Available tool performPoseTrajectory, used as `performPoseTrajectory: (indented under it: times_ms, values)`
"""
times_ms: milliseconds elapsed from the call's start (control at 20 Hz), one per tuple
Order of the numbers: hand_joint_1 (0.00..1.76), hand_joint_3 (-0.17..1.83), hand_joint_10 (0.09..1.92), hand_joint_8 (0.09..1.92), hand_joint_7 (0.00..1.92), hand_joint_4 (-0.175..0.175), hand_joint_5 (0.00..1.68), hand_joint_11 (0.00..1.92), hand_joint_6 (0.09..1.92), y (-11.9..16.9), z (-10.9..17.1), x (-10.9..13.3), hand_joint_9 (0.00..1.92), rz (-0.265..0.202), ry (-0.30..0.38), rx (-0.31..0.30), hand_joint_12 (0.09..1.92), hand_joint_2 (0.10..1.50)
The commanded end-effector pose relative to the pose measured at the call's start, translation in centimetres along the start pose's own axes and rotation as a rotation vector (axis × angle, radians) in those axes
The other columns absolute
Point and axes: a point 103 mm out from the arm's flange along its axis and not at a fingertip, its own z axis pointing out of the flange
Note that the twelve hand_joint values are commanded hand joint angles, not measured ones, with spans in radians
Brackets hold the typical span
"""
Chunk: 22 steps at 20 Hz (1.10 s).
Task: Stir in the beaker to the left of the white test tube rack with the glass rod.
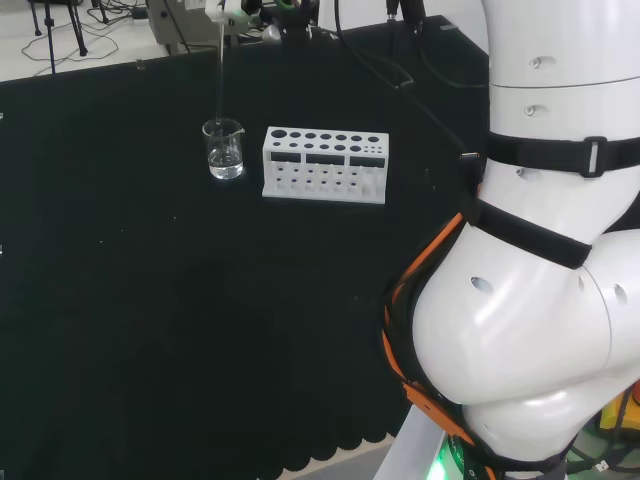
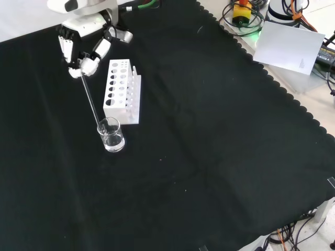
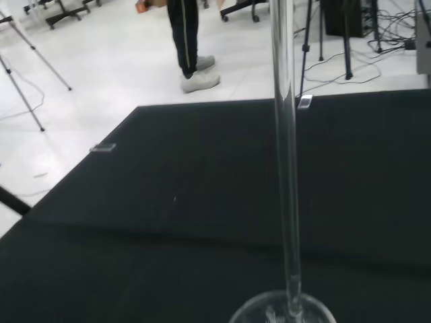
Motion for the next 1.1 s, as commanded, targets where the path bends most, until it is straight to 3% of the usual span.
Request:
performPoseTrajectory:
  times_ms: [50, 400, 750, 1100]
  values:
    - [1.30, -0.16, 0.79, 1.00, 1.18, -0.175, 1.17, 1.47, 0.38, -2.3, 2.0, -0.9, 1.69, 0.042, -0.012, 0.059, 1.10, 1.11]
    - [1.30, -0.15, 0.79, 1.00, 1.18, -0.175, 1.17, 1.48, 0.38, -4.2, 2.2, -0.6, 1.69, 0.071, -0.025, 0.084, 1.10, 1.11]
    - [1.30, -0.15, 0.79, 1.00, 1.18, -0.175, 1.17, 1.48, 0.39, -2.6, 4.0, 4.0, 1.69, -0.002, -0.026, 0.141, 1.10, 1.11]
    - [1.30, -0.15, 0.79, 1.00, 1.18, -0.175, 1.17, 1.48, 0.39, -0.3, 5.0, 5.2, 1.69, -0.034, -0.016, 0.151, 1.10, 1.11]
